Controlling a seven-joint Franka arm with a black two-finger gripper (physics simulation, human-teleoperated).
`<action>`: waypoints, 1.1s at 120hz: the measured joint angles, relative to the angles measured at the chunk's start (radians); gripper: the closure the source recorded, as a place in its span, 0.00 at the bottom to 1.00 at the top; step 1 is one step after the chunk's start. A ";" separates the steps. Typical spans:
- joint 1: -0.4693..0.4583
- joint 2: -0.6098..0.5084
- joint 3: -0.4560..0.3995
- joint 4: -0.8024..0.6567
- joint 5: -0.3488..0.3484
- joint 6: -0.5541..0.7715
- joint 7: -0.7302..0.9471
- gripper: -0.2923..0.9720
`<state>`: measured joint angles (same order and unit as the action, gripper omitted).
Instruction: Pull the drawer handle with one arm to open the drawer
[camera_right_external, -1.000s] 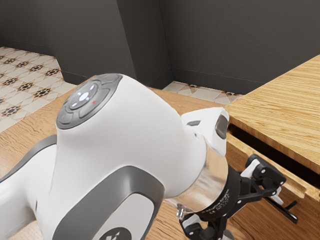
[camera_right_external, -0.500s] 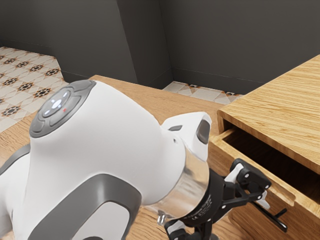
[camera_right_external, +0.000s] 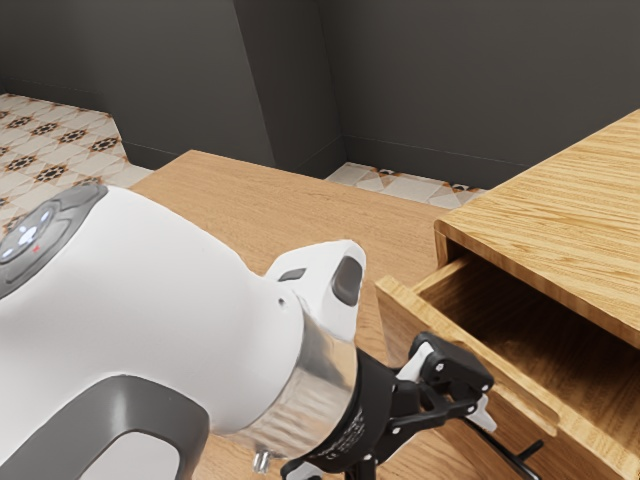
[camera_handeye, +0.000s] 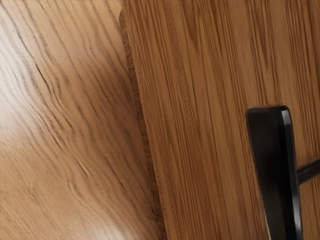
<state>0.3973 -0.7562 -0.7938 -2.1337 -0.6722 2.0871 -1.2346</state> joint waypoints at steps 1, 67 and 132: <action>-0.001 -0.001 0.001 -0.002 0.000 0.000 0.000 0.23; -0.102 -0.070 0.114 -0.098 0.006 -0.001 -0.001 0.23; -0.165 -0.099 0.116 -0.130 0.006 0.001 -0.006 0.23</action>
<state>0.2318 -0.8557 -0.6782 -2.2635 -0.6664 2.0877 -1.2404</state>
